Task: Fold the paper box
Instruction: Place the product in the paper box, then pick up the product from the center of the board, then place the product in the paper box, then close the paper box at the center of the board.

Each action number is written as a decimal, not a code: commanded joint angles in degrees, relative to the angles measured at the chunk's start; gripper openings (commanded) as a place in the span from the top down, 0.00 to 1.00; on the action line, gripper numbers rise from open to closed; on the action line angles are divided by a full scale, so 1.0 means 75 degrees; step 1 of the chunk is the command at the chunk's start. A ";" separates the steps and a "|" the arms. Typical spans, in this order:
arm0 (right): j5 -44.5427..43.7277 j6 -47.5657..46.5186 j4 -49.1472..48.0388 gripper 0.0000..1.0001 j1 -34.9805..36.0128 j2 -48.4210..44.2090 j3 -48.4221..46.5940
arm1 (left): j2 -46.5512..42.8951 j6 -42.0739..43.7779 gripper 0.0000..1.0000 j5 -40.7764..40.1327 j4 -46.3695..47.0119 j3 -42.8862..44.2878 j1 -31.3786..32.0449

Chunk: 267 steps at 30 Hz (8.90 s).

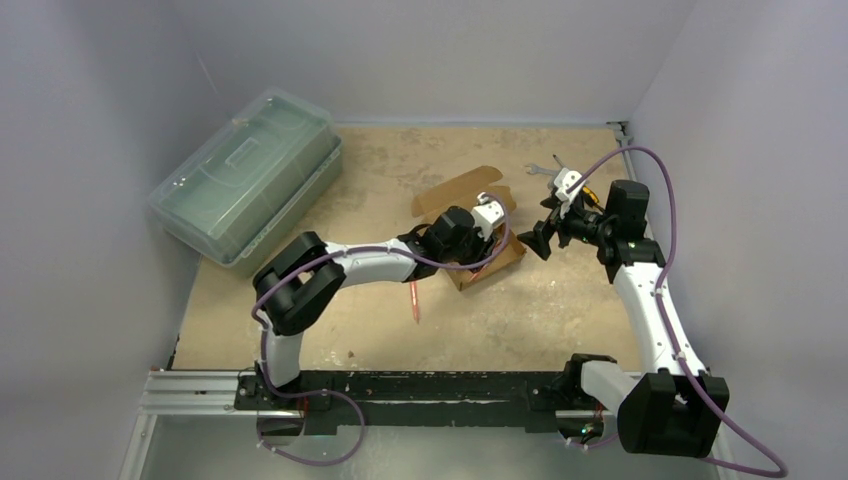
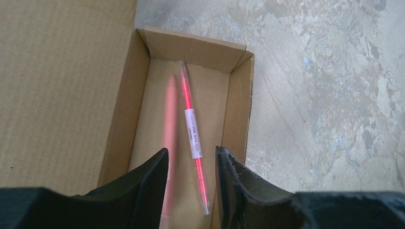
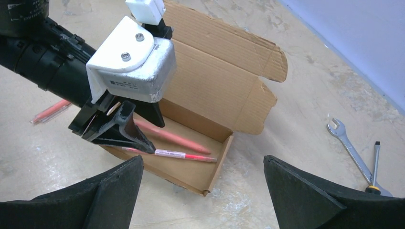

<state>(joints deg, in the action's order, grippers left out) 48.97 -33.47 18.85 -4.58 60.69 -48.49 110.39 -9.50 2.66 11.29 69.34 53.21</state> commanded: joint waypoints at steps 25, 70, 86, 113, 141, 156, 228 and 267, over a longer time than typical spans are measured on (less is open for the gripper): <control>0.0092 -0.0107 -0.0102 0.01 -0.0034 0.0006 0.0032 | -0.6340 -0.3616 0.05 -0.3258 -0.0299 -0.5283 -0.0127; 0.0092 -0.0101 -0.0107 0.01 -0.0034 -0.0041 0.0043 | -0.2206 -0.4660 1.00 -0.3710 -0.4552 -0.1770 -0.0120; 0.0114 -0.0110 -0.0080 0.01 -0.0031 -0.0099 0.0032 | -0.3293 -0.0874 1.00 -0.0046 -0.1190 -0.1641 -0.0121; 0.0068 -0.0116 -0.0038 0.01 -0.0033 -0.0169 -0.0030 | 0.0428 -0.0316 0.63 -0.0563 -0.2314 0.2448 -0.0121; 0.1232 -0.0470 0.0466 0.01 -0.0046 0.1744 -0.0814 | -0.7123 -0.3725 0.05 -0.1866 0.1524 -0.5798 -0.1569; 0.1375 0.0548 0.0589 0.01 -0.0045 0.3425 -0.2280 | -0.3577 -0.4869 0.22 -0.0175 0.4094 -0.4827 -0.2653; 0.2125 -0.0079 0.1241 0.01 0.1674 0.2934 -0.1849 | -0.5258 -0.0608 1.00 0.0940 0.2295 -0.5277 -0.2712; -0.0054 -0.1672 0.3798 1.00 0.3323 0.4279 -0.4544 | -0.4933 -0.1452 0.74 0.0970 0.1985 -0.4722 -0.2712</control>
<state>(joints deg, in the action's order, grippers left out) 49.87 -43.75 44.91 20.18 94.13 -80.16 75.44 -17.39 12.56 29.02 30.26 33.12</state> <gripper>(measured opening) 0.009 0.146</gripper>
